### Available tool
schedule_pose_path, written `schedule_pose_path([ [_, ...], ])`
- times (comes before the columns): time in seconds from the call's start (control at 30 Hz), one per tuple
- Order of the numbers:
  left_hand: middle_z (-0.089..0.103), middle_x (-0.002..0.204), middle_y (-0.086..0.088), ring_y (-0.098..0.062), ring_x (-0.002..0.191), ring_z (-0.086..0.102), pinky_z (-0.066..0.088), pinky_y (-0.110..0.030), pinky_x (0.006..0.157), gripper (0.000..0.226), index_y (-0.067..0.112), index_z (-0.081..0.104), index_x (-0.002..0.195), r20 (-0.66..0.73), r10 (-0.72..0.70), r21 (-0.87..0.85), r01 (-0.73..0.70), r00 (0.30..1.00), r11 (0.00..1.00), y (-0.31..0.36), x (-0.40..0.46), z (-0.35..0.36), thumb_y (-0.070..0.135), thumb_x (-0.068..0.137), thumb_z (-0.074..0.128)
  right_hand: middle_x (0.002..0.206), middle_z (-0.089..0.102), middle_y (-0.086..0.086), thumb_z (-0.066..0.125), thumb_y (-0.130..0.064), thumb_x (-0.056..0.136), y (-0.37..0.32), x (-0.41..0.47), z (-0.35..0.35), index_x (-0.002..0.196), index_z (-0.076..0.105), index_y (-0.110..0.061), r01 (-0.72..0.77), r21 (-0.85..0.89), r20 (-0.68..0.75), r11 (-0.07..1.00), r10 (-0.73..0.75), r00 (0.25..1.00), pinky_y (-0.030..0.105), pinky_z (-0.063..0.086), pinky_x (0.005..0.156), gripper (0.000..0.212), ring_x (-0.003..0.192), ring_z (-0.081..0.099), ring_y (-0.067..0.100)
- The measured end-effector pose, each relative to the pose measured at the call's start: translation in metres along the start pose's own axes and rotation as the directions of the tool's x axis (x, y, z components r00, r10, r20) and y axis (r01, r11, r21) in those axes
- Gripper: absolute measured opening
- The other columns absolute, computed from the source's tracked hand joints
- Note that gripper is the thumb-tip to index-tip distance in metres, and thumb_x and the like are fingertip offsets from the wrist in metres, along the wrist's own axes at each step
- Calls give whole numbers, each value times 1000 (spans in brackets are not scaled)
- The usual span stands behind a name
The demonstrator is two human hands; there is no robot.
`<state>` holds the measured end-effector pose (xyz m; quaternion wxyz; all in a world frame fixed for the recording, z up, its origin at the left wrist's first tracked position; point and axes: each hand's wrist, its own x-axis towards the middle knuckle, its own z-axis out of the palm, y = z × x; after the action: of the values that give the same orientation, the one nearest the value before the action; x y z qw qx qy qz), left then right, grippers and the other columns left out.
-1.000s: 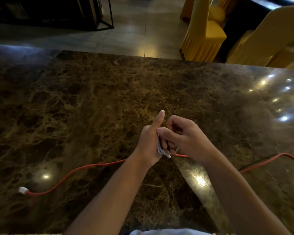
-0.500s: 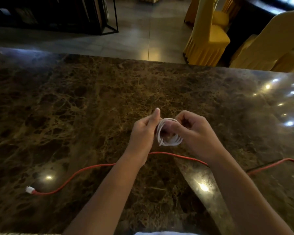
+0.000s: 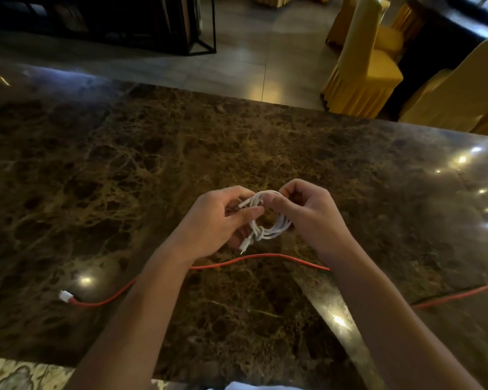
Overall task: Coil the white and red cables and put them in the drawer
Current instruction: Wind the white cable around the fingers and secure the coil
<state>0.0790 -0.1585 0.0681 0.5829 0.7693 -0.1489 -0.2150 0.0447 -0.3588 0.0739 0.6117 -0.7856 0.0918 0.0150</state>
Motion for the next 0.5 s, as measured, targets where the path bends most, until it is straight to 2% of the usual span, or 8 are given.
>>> schedule_pose_path([
  [0.17, 79, 84, -7, -22, 69, 78, 63, -38, 57, 14, 19, 71, 113, -215, -60, -96, 40, 975, 995, -6, -6, -18, 23, 100, 67, 83, 73, 6, 65, -36, 101, -8, 16, 22, 101, 72, -11, -142, 166, 82, 976, 130, 988, 32, 54, 60, 26, 73, 68, 18],
  [0.23, 80, 88, -8, -26, 74, 80, 66, -42, 62, 15, 15, 69, 113, -321, -106, -197, 44, 941, 980, -8, -7, -24, 23, 102, 65, 84, 74, 5, 61, -30, 104, -5, 17, 34, 102, 71, -11, -168, 216, 39, 962, 164, 986, 34, 53, 59, 21, 73, 67, 18],
  [0.3, 81, 90, -9, -27, 76, 80, 66, -44, 65, 14, 14, 68, 113, -428, -162, -285, 38, 889, 958, -11, -8, -27, 23, 102, 65, 82, 74, 2, 65, -20, 101, 5, 11, 44, 99, 69, -16, -18, 72, -93, 997, 25, 995, 34, 52, 59, 6, 70, 65, 16],
  [0.33, 81, 92, -9, -27, 77, 80, 66, -44, 66, 13, 14, 68, 112, -469, -178, -301, 34, 865, 953, -13, -7, -28, 23, 102, 66, 82, 73, 0, 68, -16, 98, 10, 6, 49, 100, 68, -18, 87, -51, -104, 995, -92, 990, 31, 53, 61, 3, 70, 65, 14],
  [0.4, 80, 95, -10, -25, 79, 81, 66, -44, 66, 12, 15, 67, 110, -516, -187, -292, 33, 836, 956, -20, -7, -27, 24, 101, 67, 83, 70, -3, 73, -11, 93, 17, -4, 59, 104, 68, -19, 232, -199, -24, 952, -242, 970, 25, 53, 66, 15, 72, 64, 12],
  [0.5, 79, 97, -9, -25, 79, 80, 65, -41, 64, 12, 16, 68, 110, -579, -193, -301, 12, 792, 954, -29, -9, -36, 24, 102, 66, 83, 69, -7, 75, -14, 93, 19, -8, 66, 109, 68, -20, 210, -206, 51, 956, -204, 978, 24, 54, 69, 18, 74, 65, 10],
])
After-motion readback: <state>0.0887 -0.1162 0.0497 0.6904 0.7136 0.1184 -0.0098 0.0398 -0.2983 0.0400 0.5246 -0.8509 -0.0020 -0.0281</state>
